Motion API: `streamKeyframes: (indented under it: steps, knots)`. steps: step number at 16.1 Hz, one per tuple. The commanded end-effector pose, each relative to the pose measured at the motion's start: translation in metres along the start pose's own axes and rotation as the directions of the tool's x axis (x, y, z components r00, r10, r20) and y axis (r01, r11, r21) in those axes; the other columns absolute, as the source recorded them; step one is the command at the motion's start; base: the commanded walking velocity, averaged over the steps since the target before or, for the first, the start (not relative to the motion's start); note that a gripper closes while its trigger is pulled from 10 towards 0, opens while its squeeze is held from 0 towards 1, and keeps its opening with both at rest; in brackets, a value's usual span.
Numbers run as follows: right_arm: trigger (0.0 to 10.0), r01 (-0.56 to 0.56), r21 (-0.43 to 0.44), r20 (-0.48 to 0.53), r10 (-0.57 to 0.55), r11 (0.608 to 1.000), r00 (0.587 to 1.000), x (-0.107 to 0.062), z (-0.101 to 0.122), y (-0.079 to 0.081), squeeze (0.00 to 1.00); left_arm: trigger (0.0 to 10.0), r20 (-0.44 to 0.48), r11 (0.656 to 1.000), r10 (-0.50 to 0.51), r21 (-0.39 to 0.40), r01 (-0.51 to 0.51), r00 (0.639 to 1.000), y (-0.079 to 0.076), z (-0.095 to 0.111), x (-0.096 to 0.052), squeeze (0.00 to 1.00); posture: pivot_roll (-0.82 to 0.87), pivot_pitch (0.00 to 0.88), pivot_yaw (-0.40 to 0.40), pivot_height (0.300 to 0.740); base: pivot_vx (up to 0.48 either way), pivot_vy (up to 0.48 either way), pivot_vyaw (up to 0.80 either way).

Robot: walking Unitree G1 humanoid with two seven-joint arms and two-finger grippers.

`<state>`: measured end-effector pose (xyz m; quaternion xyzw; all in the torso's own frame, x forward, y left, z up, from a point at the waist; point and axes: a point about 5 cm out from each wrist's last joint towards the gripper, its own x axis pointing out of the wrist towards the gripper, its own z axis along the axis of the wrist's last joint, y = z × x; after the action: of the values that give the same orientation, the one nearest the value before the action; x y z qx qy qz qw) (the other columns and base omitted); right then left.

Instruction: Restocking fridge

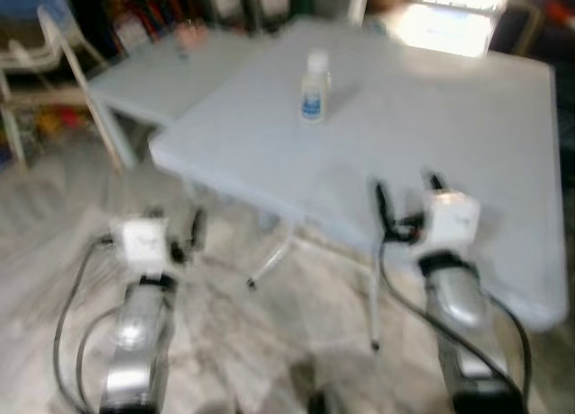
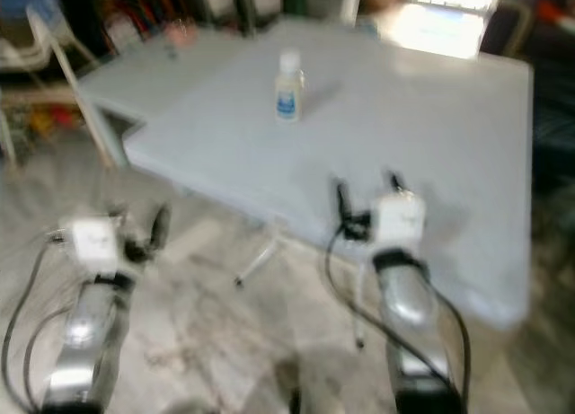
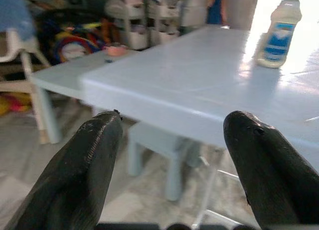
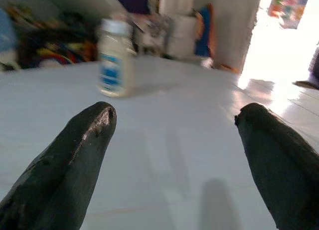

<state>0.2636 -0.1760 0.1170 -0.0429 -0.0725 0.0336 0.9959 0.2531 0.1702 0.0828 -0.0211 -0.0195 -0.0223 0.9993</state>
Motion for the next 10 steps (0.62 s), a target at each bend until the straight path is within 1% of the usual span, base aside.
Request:
streamKeyframes:
  steps: [1, 2, 3, 5, 8, 10]
  knots:
    - [10.0, -0.022, 0.011, 0.006, 0.022, 1.0, 1.0, 0.0021, 0.0018, 0.0088, 0.0, 10.0, -0.001, 1.0, 0.022, 0.017, -0.022, 1.0, 0.0106, 0.0008, -0.002, 0.0, 0.01, 0.04, 0.012, 0.74, 0.435, 0.0, 0.0]
    - [10.0, -0.028, 0.008, 0.003, 0.028, 1.0, 1.0, 0.0026, 0.0011, 0.0105, 0.0, 10.0, -0.004, 1.0, 0.022, 0.014, -0.022, 1.0, 0.01, 0.0006, -0.0015, 0.0, 0.01, 0.04, 0.012, 0.74, 0.428, 0.0, 0.0]
    - [10.0, -0.037, 0.003, 0.005, 0.037, 0.999, 0.999, 0.0032, 0.0013, 0.0115, 0.0, 10.0, -0.002, 1.0, 0.019, 0.015, -0.019, 1.0, 0.009, 0.0008, -0.0004, 0.0, 0.01, 0.04, 0.012, 0.74, 0.424, 0.0, -0.8]
    - [10.0, -0.034, 0.008, 0.006, 0.034, 0.999, 0.999, 0.0041, 0.0013, 0.0108, 0.0, 10.0, 0.002, 1.0, 0.018, 0.014, -0.018, 1.0, 0.0078, 0.0017, 0.0022, 0.0, 0.01, 0.041, 0.011, 0.74, 0.412, 0.247, -0.65]
    - [10.0, -0.037, 0.003, 0.001, 0.037, 0.999, 0.999, 0.0037, -0.0004, 0.0098, 0.0, 10.0, 0.001, 1.0, 0.019, 0.011, -0.019, 1.0, 0.0073, 0.0014, 0.0021, 0.0, 0.01, 0.043, 0.011, 0.74, 0.399, 0.268, 0.0]
    - [10.0, -0.044, 0.001, -0.001, 0.044, 0.999, 0.999, 0.0027, -0.0009, 0.0118, 0.0, 10.0, 0.003, 1.0, 0.018, 0.007, -0.018, 1.0, 0.0075, 0.0013, 0.0019, 0.0, 0.01, 0.045, 0.012, 0.74, 0.362, 0.313, 0.0]
